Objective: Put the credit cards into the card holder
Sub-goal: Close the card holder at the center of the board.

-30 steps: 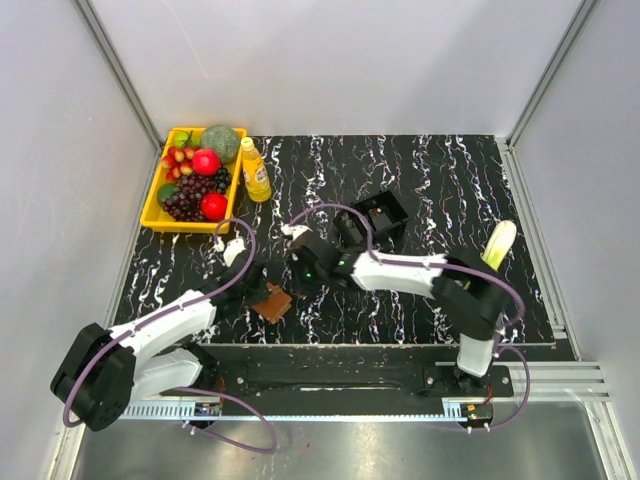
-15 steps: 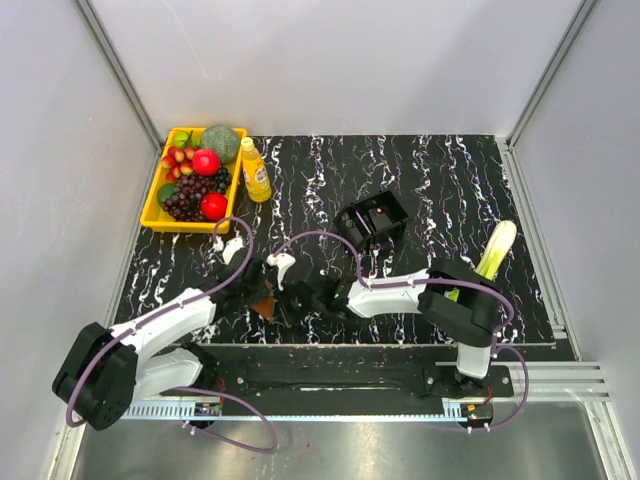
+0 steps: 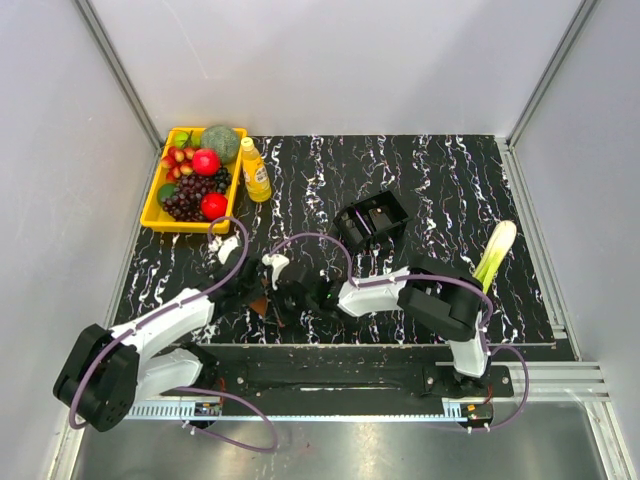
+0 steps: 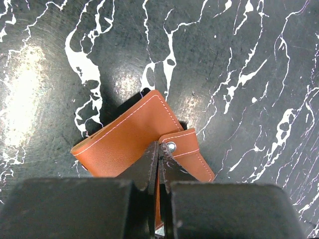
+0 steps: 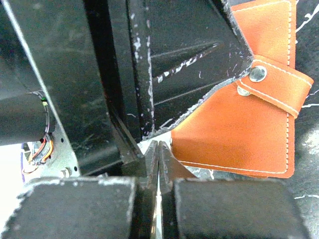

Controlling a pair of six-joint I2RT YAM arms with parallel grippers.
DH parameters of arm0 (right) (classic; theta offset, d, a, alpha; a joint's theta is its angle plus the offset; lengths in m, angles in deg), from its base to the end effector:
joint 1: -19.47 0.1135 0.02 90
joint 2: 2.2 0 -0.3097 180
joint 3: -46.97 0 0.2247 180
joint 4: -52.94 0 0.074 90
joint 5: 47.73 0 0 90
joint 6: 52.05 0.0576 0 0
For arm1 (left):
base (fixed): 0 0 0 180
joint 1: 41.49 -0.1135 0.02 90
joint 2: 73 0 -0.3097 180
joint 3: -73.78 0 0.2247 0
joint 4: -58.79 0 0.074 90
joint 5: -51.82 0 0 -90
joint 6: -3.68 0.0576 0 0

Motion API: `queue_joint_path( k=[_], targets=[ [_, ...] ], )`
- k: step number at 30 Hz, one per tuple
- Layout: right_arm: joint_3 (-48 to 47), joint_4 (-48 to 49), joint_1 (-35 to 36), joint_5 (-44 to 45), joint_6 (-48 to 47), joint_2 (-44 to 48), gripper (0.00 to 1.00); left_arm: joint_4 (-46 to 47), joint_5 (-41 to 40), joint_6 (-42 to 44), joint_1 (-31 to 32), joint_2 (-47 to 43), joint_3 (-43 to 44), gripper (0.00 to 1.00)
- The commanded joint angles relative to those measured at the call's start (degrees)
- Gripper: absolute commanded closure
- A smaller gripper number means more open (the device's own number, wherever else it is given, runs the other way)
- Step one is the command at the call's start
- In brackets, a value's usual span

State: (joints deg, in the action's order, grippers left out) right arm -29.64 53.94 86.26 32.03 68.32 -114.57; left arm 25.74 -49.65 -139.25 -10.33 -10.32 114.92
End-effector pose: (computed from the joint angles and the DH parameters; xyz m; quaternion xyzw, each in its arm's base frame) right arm 0.1591 0.3970 0.1941 -0.3151 0.8254 0.3986 0.2462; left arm 0.1449 -0.0743 0.1998 -0.2088 0.9251 -0.1320 0.2885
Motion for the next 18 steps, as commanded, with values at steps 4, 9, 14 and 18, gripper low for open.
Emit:
queue_joint_path(
  k=[4,9,14,18],
  targets=[
    [-5.8,-0.4,0.2,6.1,4.9,-4.0,1.0,3.7,5.4,2.5,0.2,0.9,-0.6,1.0],
    [-7.5,-8.6,-0.9,15.9,7.1,-4.6,1.0,8.7,9.3,3.4,0.2,3.7,0.1,1.0],
    [-0.9,-7.7,-7.3,17.9,12.9,-2.8,1.0,15.4,10.5,4.5,0.2,8.0,2.2,1.0],
    [6.7,1.4,-12.4,14.0,16.9,-1.4,1.0,22.9,13.3,5.7,0.3,13.3,3.6,1.0]
  ],
)
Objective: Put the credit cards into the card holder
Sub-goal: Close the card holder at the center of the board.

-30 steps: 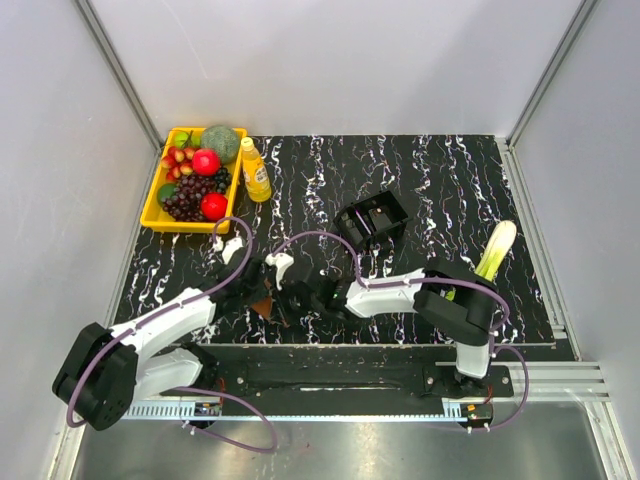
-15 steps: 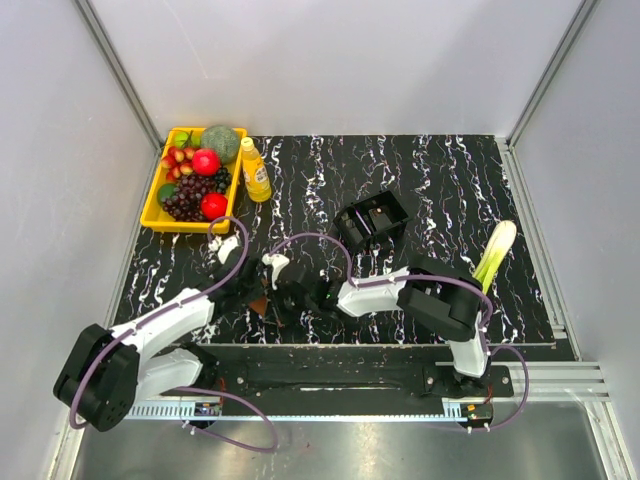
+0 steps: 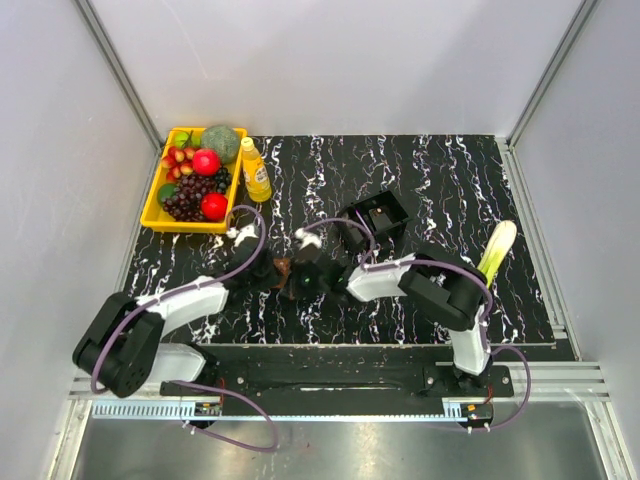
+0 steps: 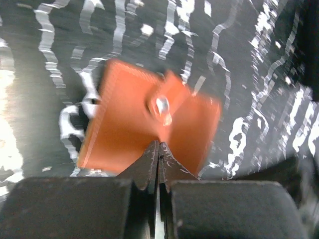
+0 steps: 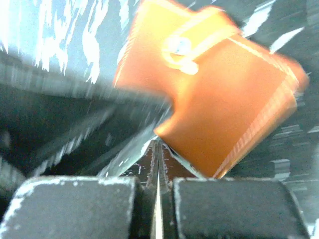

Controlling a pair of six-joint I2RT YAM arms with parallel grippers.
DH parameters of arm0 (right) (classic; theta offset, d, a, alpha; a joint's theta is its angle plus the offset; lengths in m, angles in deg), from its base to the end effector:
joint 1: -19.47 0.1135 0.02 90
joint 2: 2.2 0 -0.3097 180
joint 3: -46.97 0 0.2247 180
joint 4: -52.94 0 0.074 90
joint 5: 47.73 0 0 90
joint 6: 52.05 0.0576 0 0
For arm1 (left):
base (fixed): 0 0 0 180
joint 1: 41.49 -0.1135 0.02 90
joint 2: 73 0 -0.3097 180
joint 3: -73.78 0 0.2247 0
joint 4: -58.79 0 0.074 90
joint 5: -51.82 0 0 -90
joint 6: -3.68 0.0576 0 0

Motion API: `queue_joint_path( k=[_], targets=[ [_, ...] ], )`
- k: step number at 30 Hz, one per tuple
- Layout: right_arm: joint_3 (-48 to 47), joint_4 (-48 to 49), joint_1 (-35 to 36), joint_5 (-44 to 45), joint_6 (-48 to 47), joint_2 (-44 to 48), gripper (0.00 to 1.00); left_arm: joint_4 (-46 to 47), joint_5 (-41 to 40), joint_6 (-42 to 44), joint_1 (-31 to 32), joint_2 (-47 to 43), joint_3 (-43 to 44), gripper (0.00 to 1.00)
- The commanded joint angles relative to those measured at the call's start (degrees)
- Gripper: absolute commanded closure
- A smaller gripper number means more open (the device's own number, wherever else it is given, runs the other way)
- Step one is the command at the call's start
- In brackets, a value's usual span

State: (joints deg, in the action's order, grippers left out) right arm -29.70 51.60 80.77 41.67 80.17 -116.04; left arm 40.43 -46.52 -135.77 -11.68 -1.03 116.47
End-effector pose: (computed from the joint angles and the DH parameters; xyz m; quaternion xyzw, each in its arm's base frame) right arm 0.2046 0.3750 0.1791 -0.1515 0.8879 0.3441 0.2651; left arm 0.1850 -0.0963 0.2013 -0.1845 0.9119 -0.1776 0.3208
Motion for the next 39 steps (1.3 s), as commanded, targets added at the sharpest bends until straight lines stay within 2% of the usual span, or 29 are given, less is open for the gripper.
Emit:
queue_joint_path(
  k=[1,3,8,11,13,14,16,17,18,19,23,27,31,32,37,39],
  targets=[
    [7.9,5.0,-7.2,4.6,5.9,0.7,1.0,9.5,10.7,2.5,1.7,5.4,2.5,1.0],
    [8.7,7.8,-7.4,2.7,3.7,1.4,1.0,10.9,10.7,2.6,1.7,7.0,3.4,1.0],
    [7.7,7.2,-7.3,2.0,-0.9,2.8,1.0,11.1,10.1,1.1,1.8,8.7,3.2,1.0],
    [9.6,6.9,-7.2,2.4,-3.3,7.2,1.0,9.8,9.5,1.5,1.8,5.4,2.2,1.0],
    [11.7,5.0,-7.2,5.0,-3.4,10.6,1.0,8.7,9.6,2.8,1.8,0.0,0.8,0.98],
    [11.8,4.6,-7.3,4.8,-4.1,11.8,0.99,5.7,8.6,3.9,1.8,-3.6,0.9,0.88],
    [11.3,2.5,-7.3,4.6,-4.0,13.1,0.92,-0.9,2.3,5.5,1.6,-10.8,2.3,0.68],
    [10.6,1.9,-7.4,3.9,-3.9,13.1,0.9,-3.4,-0.9,7.2,0.8,-13.8,3.5,0.51],
    [9.7,1.8,-7.4,3.2,-3.6,12.8,0.87,-5.4,-2.1,8.8,-0.2,-15.3,4.7,0.38],
    [8.5,1.1,-7.4,2.8,-3.3,11.9,0.84,-7.3,-2.6,10.4,-2.2,-15.3,6.6,0.34],
    [1.8,-3.9,-8.0,0.8,-3.5,7.9,0.85,-8.8,-1.7,13.2,-10.2,-6.2,11.1,0.35],
    [-2.0,-5.5,-8.8,-1.0,-3.6,4.8,0.87,6.7,8.1,14.3,-15.2,3.7,9.3,0.37],
    [-5.9,-10.0,-10.8,-3.0,-3.4,1.7,0.91,6.6,11.0,15.0,-16.1,13.5,13.6,0.46],
    [-5.8,-10.5,-10.9,-2.5,-3.5,1.8,0.91,8.0,11.8,15.1,-16.1,14.3,13.3,0.51],
    [-1.0,-9.3,-11.0,-2.0,-4.0,4.3,0.92,6.4,14.8,15.4,-15.9,18.8,14.4,0.54],
    [-0.7,-10.4,-11.2,-1.9,-4.7,3.8,0.92,8.7,14.5,14.2,-15.5,19.1,11.8,0.6]
  ],
)
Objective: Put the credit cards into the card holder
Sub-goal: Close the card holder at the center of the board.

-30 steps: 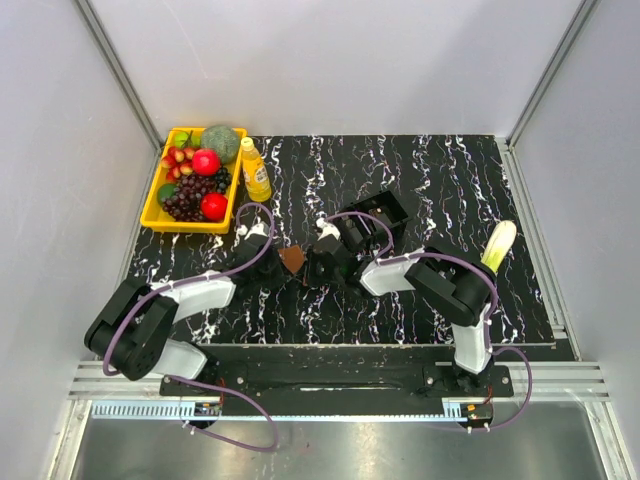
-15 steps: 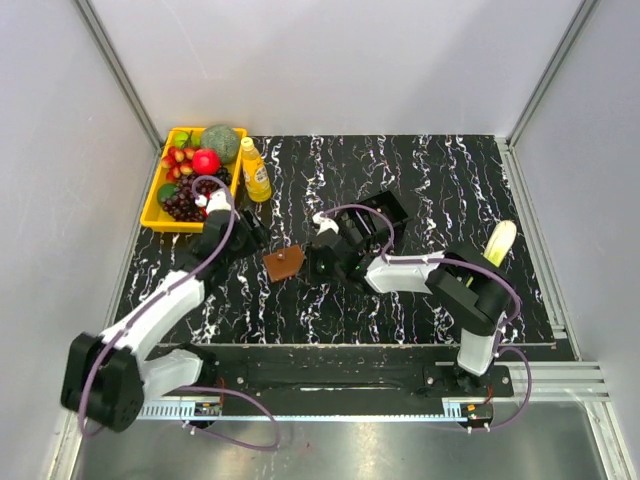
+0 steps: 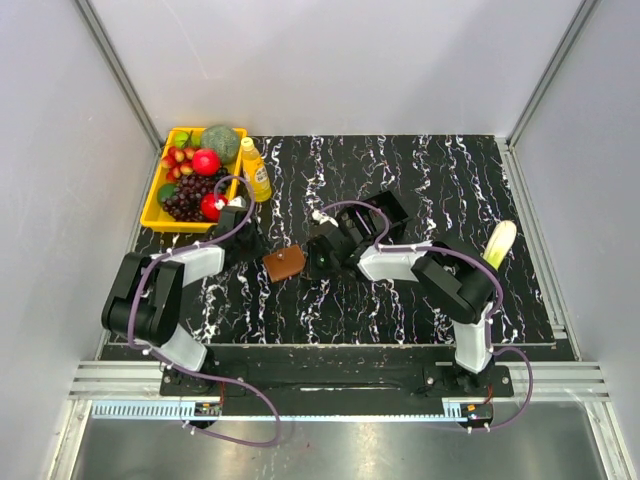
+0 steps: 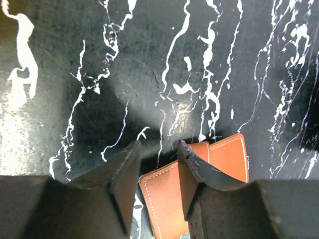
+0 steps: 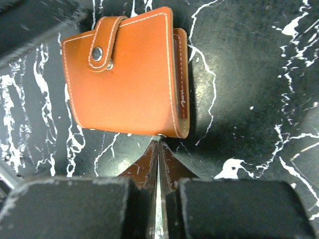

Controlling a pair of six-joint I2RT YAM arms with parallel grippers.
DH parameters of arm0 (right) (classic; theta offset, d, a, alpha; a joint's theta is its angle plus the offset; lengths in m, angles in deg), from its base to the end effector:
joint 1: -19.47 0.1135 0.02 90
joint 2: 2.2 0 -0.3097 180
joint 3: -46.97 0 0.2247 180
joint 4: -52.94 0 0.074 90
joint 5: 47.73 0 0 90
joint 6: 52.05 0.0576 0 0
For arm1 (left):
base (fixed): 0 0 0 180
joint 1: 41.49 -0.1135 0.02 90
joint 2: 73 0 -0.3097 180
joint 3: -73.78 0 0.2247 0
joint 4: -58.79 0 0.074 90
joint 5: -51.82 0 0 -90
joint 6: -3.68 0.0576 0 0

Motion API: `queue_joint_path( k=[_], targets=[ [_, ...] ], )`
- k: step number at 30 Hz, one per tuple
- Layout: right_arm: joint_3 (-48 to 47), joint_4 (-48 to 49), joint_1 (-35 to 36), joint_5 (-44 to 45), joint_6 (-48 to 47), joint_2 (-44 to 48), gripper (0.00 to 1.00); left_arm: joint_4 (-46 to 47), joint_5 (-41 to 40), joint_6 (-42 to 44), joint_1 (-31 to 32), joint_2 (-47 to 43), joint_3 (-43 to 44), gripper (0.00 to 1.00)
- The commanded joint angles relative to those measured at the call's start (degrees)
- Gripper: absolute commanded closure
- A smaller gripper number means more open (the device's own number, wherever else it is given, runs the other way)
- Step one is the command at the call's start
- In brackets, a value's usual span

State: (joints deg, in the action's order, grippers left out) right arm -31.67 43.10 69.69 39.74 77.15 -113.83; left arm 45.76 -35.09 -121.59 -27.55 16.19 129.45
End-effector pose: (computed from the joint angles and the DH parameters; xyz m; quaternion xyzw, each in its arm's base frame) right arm 0.2662 0.3237 0.1896 -0.0968 0.9112 0.2958 0.2700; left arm 0.2840 -0.0737 0.2036 -0.1621 0.9144 -0.1768 0.3260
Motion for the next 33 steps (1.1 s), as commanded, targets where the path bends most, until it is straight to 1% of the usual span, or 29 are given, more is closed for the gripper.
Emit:
queue_joint_path(
  k=[1,3,5,6,10,14,16,18,19,22,23,26,28,29,31,33],
  targets=[
    [1.2,-2.2,-0.1,0.1,-2.0,1.1,0.92,4.7,2.8,-0.2,0.6,1.3,-2.8,0.61],
    [0.8,-3.0,-0.6,0.1,-2.2,0.6,0.92,4.2,4.5,-0.5,0.7,1.2,-4.1,0.62],
    [0.1,-3.2,-1.3,0.0,-2.6,0.4,0.92,3.7,6.0,-1.4,1.7,0.8,-5.8,0.72],
    [-0.6,-3.6,-1.7,0.1,-2.7,-0.1,0.92,4.0,5.6,-1.6,3.2,-0.5,-7.4,0.73],
    [-2.6,-5.0,-3.2,0.1,-4.6,-0.3,0.92,3.8,2.6,-5.1,10.1,-6.2,-12.3,0.75],
    [-2.8,-5.3,-4.2,-1.0,-6.7,1.2,0.89,3.6,-2.5,-11.7,15.3,-12.4,-18.2,0.76],
    [-2.5,-5.2,-4.3,-1.8,-7.4,2.0,0.87,3.6,-2.7,-13.5,15.6,-14.8,-20.6,0.77],
    [-2.0,-7.9,-4.8,-2.7,-7.7,3.2,0.87,3.9,-2.8,-14.3,15.9,-16.7,-22.4,0.76],
    [-1.8,-8.5,-5.0,-2.4,-7.5,4.2,0.86,3.5,-4.9,-14.4,15.9,-17.0,-22.8,0.76],
    [-1.7,-9.8,-5.4,-2.1,-8.2,7.6,0.85,0.8,-7.8,-14.5,15.9,-18.6,-22.2,0.76],
    [-2.1,-10.5,-5.3,-2.0,-8.3,8.8,0.85,1.2,-7.2,-14.2,15.9,-19.6,-22.4,0.76],
    [-3.8,-11.3,-5.4,-5.8,-7.9,10.3,0.84,-1.2,-8.4,-14.6,15.9,-23.1,-21.8,0.75],
    [-2.9,-7.0,-5.4,-11.6,-5.1,9.9,0.8,-2.5,-9.9,-14.6,15.9,-25.4,-21.2,0.71],
    [-3.5,-6.7,-5.4,-13.3,-3.4,8.8,0.77,-4.5,-10.6,-14.6,15.9,-26.4,-20.9,0.7],
    [-4.5,-6.9,-5.4,-16.4,-1.6,5.8,0.78,-5.6,-10.9,-14.7,15.9,-27.9,-20.4,0.7],
    [-4.5,-4.3,-5.4,-18.1,1.1,3.5,0.75,-5.4,-10.2,-15.0,15.9,-29.1,-20.6,0.69]
  ],
)
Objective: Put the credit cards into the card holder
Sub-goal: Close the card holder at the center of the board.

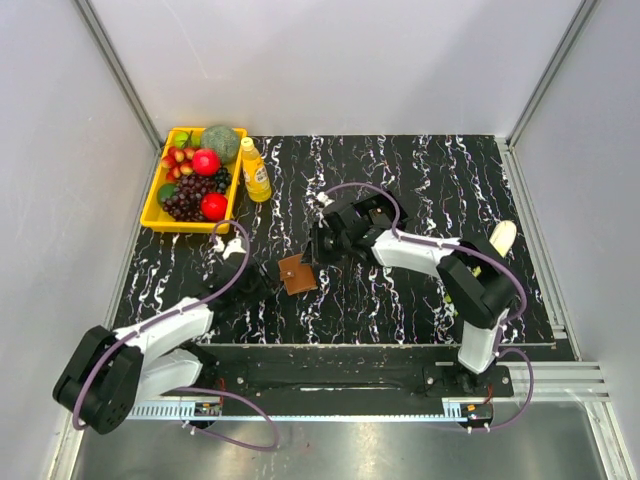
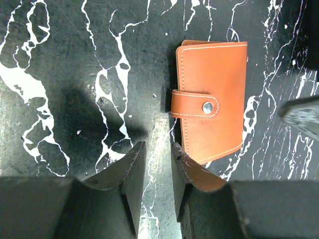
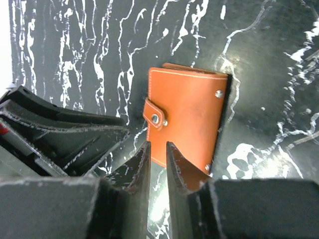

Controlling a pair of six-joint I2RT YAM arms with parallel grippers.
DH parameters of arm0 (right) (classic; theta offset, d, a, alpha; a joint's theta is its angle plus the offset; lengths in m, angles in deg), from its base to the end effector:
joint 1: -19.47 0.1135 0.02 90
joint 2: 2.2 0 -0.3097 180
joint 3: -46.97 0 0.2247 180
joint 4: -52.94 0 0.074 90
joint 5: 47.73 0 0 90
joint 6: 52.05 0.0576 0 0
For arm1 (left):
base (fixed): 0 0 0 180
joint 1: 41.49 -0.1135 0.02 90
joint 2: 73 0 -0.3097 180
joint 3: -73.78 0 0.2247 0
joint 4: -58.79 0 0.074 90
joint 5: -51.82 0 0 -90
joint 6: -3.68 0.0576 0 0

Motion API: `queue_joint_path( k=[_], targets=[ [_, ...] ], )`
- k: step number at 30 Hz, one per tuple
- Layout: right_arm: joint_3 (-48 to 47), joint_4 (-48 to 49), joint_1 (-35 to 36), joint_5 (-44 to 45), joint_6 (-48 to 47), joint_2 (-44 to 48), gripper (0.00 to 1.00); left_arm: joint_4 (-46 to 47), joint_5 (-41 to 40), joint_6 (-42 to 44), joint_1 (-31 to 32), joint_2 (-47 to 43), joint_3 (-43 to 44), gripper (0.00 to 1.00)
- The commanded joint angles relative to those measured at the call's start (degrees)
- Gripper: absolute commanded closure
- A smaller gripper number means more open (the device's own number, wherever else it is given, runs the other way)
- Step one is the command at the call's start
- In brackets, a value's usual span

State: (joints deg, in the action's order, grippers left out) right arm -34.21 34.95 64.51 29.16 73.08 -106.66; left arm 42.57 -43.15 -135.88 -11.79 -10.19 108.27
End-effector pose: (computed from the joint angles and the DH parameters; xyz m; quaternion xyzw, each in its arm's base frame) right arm 0.2745 0.2933 0.2388 -0.1251 0.8975 0.3435 0.2466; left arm 0.1501 -0.0799 0.1902 -0.1754 0.9048 -0.2154 0.3228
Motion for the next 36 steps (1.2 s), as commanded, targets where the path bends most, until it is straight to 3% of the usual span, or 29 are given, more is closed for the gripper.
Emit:
queue_joint_path(
  k=[1,16,20,24,31,36],
  targets=[
    [-2.1,4.9,-0.2,-8.2,5.6,-4.7,0.75,-1.9,-1.5,-0.6,0.1,-2.9,0.8,0.68],
    [-3.3,11.1,-0.2,-12.6,10.3,-10.6,0.72,7.5,4.1,-1.7,0.2,-0.8,-1.6,0.62],
    [-4.6,9.8,-0.2,-10.9,10.5,-11.7,0.73,8.0,4.1,-1.4,0.3,1.4,-1.2,0.64],
    [-3.6,11.7,-0.2,-10.9,11.5,-12.0,0.82,9.0,4.4,-1.3,0.5,3.5,-0.9,0.65],
    [-4.3,8.9,-0.2,-9.0,10.9,-12.4,0.76,9.3,4.4,-1.2,0.7,4.1,-0.6,0.67],
    [-4.7,11.3,-0.2,-11.2,12.2,-14.3,0.78,9.5,4.5,-0.9,0.7,5.0,-0.3,0.68]
  ],
)
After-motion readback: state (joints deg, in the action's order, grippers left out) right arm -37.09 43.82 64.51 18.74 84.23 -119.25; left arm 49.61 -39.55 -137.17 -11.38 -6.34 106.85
